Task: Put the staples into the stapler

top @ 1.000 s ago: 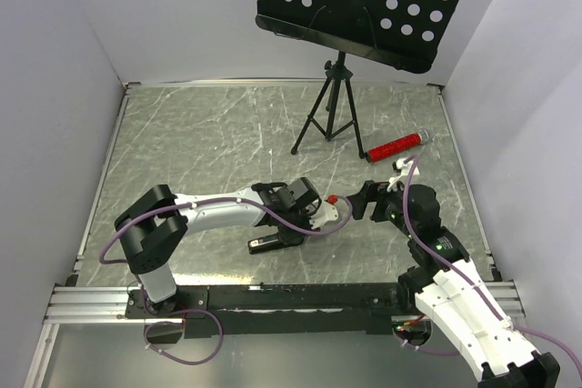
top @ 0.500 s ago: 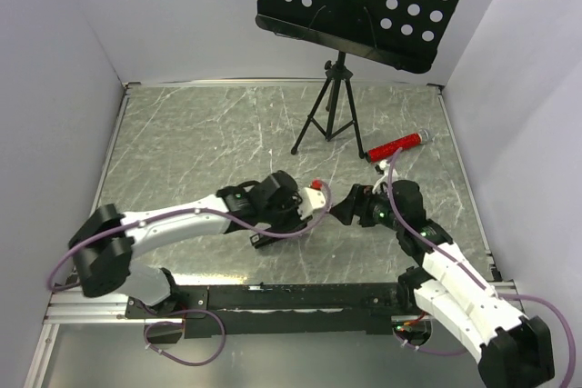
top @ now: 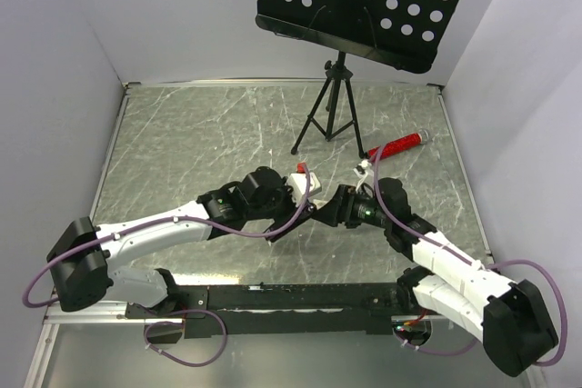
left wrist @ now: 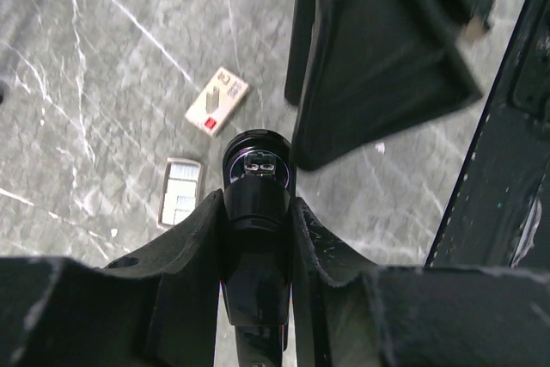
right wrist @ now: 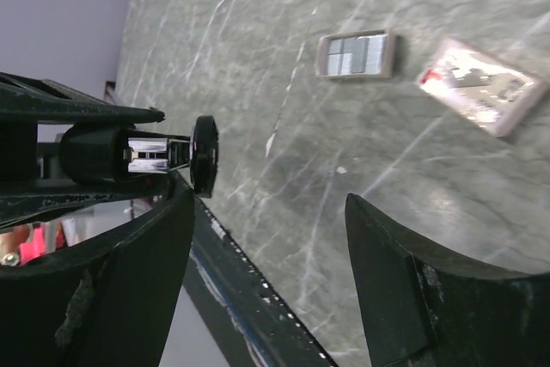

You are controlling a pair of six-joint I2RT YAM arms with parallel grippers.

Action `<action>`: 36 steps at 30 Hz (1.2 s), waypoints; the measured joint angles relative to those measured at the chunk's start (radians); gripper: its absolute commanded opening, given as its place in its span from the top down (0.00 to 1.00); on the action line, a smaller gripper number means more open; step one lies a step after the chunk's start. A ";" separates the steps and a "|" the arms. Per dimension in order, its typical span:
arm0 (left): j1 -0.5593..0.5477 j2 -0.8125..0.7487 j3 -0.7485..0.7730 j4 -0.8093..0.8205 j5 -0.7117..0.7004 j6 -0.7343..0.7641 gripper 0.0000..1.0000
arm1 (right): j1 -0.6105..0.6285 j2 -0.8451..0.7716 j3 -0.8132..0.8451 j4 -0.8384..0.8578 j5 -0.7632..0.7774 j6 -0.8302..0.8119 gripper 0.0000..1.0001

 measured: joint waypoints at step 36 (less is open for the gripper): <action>0.069 -0.126 -0.036 0.147 0.032 -0.040 0.99 | 0.005 0.086 0.154 0.126 -0.074 0.135 1.00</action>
